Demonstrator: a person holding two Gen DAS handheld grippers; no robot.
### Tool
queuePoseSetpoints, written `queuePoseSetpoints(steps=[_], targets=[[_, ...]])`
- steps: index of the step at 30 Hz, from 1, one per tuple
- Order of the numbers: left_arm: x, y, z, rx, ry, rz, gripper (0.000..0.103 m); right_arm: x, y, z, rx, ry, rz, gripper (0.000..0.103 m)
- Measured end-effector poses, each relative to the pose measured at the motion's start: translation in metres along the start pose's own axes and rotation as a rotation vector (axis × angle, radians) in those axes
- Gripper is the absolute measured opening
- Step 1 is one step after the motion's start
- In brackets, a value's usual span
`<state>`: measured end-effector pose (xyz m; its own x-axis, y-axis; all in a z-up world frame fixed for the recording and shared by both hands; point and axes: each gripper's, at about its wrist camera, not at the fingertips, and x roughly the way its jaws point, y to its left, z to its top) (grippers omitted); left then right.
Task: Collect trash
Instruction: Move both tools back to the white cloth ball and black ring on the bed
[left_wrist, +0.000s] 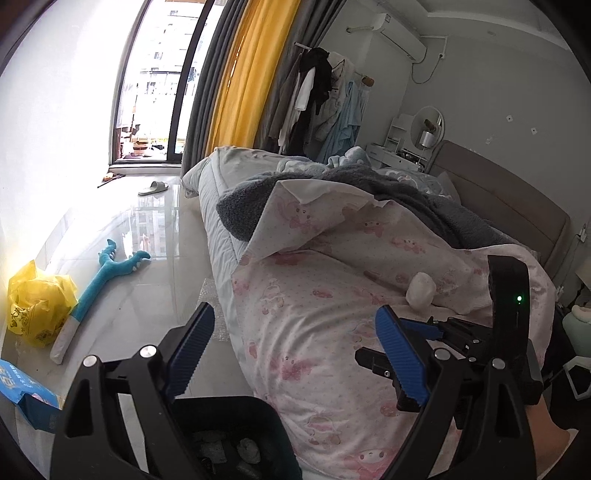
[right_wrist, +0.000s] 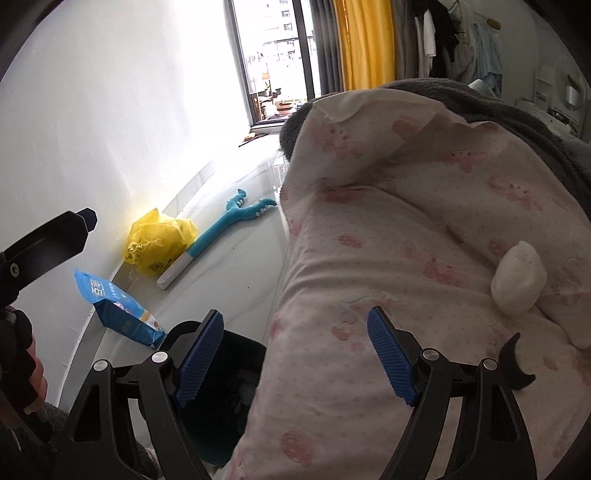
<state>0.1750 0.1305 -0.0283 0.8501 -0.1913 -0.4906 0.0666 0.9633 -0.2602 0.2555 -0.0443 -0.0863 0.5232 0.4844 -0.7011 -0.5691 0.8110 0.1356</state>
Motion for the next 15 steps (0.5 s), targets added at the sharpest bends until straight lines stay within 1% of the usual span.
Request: queuePoseSetpoints(steps=[7,15], targets=[[0.031,-0.024,0.006,0.025,0.019,-0.019,0.090,-0.011,-0.052,0.006,0.046,-0.020,-0.041,0.081],[0.066,-0.045,0.007,0.038,0.061,-0.035,0.091,-0.018,-0.097,0.011,0.058,-0.031,-0.093,0.082]])
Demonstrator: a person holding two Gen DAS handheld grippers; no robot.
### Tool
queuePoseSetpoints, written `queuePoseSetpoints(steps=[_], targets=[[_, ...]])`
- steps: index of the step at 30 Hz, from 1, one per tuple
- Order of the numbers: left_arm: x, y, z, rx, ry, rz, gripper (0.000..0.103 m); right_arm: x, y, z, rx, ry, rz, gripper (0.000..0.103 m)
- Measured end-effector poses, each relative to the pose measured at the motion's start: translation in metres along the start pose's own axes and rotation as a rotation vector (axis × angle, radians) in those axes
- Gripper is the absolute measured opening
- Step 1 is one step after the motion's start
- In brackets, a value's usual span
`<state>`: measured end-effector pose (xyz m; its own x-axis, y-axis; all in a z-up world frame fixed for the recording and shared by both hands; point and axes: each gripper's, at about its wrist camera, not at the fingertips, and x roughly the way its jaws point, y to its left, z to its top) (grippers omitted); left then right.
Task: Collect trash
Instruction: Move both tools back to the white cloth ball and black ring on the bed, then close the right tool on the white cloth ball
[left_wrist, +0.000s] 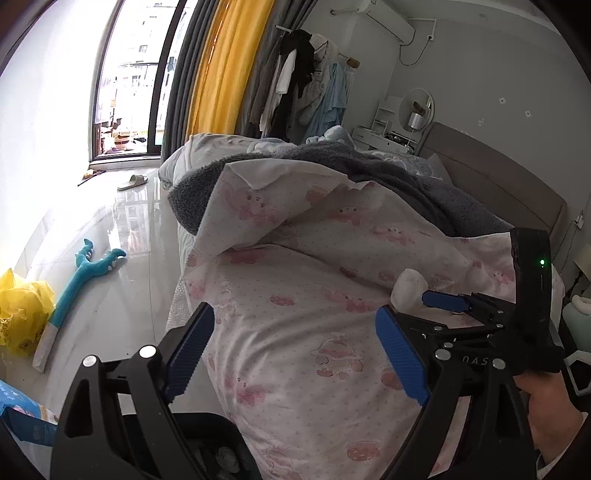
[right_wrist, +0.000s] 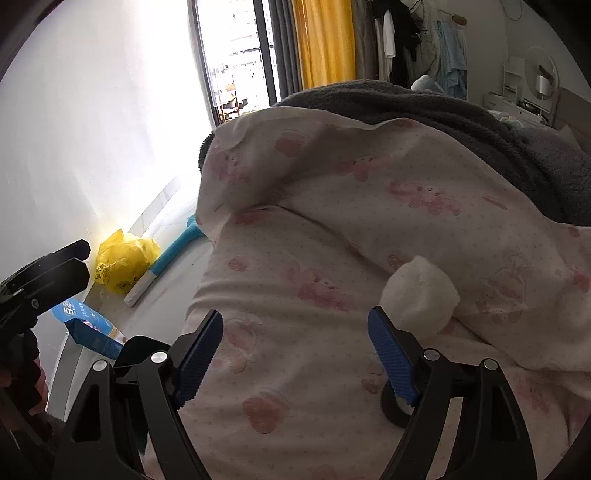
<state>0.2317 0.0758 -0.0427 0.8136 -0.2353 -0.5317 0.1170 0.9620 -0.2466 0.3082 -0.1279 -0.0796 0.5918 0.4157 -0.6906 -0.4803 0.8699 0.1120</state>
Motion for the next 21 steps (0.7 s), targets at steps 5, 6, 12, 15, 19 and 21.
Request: queuePoseSetpoints(steps=[5,6,12,15,19,21], targets=[[0.008,-0.016,0.002,0.020,0.024,-0.037,0.091,-0.001,-0.024,0.007,0.012,-0.016,-0.028,0.082],[0.010,-0.019,0.003,0.021,0.027,-0.047,0.091,-0.001,-0.028,0.008,0.011,-0.018,-0.041,0.082],[0.027,-0.032,0.005,0.038,0.037,-0.049,0.091,0.011,-0.062,0.007,0.075,0.000,-0.070,0.083],[0.036,-0.038,0.003,0.052,0.064,-0.061,0.091,0.022,-0.074,0.006,0.094,0.022,-0.074,0.083],[0.043,-0.046,0.006,0.055,0.067,-0.085,0.092,0.034,-0.090,0.004,0.151,0.038,-0.049,0.083],[0.046,-0.050,0.006,0.060,0.072,-0.092,0.094,0.038,-0.095,0.004,0.172,0.040,-0.025,0.083]])
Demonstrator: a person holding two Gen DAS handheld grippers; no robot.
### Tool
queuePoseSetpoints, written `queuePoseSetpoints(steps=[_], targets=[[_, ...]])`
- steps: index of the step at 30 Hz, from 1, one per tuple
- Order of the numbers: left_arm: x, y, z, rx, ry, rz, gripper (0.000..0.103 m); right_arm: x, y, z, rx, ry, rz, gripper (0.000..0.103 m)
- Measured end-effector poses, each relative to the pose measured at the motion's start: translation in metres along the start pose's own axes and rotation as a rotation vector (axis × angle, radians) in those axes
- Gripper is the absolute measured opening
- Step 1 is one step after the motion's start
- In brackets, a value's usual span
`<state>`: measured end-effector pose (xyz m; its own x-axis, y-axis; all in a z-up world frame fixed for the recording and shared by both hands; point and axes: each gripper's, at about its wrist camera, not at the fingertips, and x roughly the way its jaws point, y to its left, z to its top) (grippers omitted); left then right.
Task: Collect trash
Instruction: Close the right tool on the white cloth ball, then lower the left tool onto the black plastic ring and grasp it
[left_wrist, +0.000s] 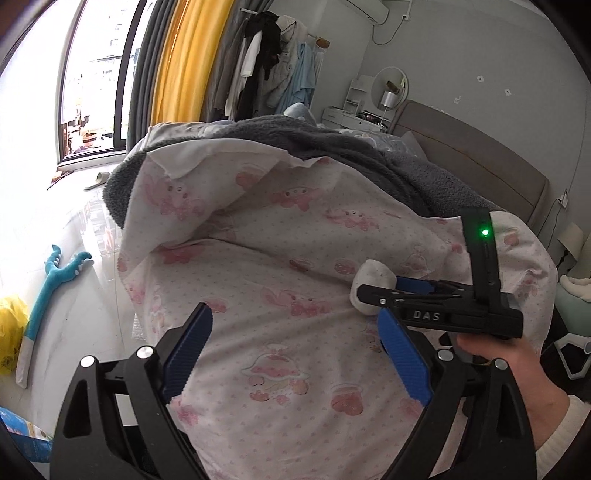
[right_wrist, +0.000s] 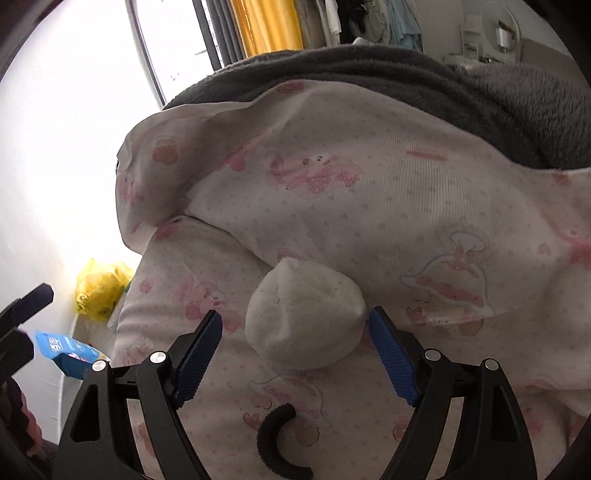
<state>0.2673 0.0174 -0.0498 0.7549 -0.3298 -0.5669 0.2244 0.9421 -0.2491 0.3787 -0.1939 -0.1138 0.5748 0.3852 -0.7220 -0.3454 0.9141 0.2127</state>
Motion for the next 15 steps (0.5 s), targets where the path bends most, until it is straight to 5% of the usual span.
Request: queuePoseSetpoints(steps=[7,9,15], targets=[[0.015,-0.020,-0.002,0.069,0.032,-0.011,0.095,0.013,-0.014,-0.003,0.023,0.021,0.040,0.082],[0.021,-0.026,-0.005,0.084,0.052,-0.026,0.096,0.015,-0.017,-0.005,0.037,0.026,0.072,0.070],[0.031,-0.049,-0.013,0.150,0.085,-0.076,0.096,0.014,-0.028,-0.006,0.083,0.017,0.119,0.056]])
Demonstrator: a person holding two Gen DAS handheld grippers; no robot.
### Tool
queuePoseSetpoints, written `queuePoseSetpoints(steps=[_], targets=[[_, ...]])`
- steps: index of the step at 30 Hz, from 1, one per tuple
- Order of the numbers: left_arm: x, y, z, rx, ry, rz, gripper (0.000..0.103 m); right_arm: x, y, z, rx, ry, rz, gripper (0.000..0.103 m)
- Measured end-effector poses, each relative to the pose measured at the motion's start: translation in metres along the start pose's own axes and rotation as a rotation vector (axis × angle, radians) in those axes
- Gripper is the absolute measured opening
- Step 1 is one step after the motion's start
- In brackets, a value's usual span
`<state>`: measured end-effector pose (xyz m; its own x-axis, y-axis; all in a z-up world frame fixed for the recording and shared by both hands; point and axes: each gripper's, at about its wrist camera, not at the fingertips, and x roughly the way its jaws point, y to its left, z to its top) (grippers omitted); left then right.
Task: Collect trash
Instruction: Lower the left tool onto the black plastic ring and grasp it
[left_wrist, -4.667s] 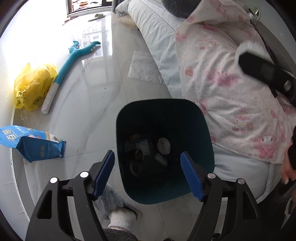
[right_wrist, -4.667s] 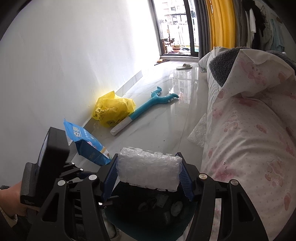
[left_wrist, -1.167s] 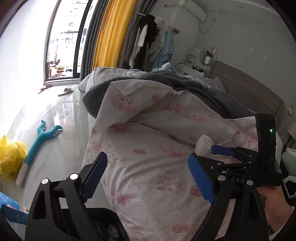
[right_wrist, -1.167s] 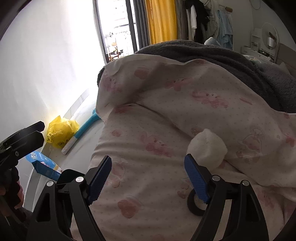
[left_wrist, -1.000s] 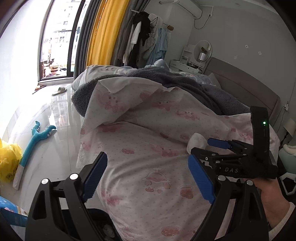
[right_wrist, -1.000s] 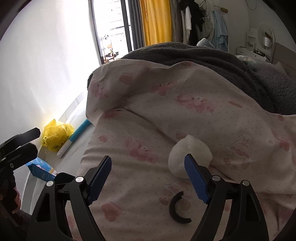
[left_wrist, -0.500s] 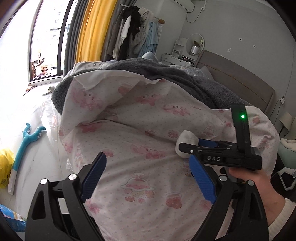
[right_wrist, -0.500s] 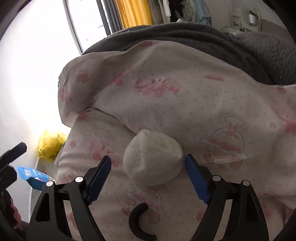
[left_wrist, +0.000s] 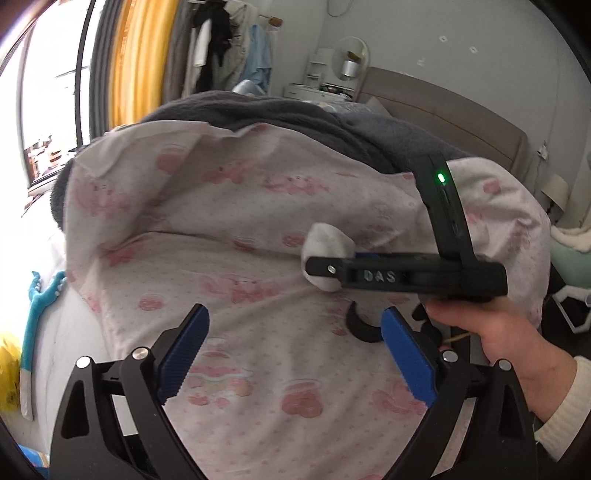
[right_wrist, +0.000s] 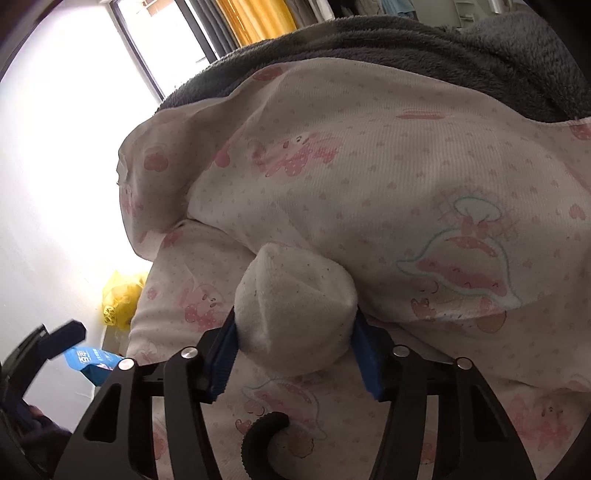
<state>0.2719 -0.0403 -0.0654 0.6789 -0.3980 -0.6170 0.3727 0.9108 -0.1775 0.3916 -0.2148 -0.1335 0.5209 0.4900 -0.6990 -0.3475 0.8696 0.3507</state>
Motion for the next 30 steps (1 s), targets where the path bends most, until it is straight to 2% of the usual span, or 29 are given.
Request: queuePoseSetpoints(steps=[11,14,22,30], targets=[[0.020,-0.013,-0.008,0.048,0.044,0.021,0.095,-0.030,0.006,0.013,0.012,-0.075,0.038,0.056],[0.023,-0.018,-0.008,0.077,0.046,0.014,0.089,-0.037,0.009,0.015,0.003,-0.088,0.043,0.056],[0.040,-0.038,-0.007,0.101,0.072,-0.042,0.084,-0.049,-0.003,0.013,0.001,-0.099,0.032,0.056],[0.064,-0.055,-0.010,0.138,0.105,-0.034,0.082,-0.057,-0.014,0.007,-0.010,-0.094,0.027,0.056]])
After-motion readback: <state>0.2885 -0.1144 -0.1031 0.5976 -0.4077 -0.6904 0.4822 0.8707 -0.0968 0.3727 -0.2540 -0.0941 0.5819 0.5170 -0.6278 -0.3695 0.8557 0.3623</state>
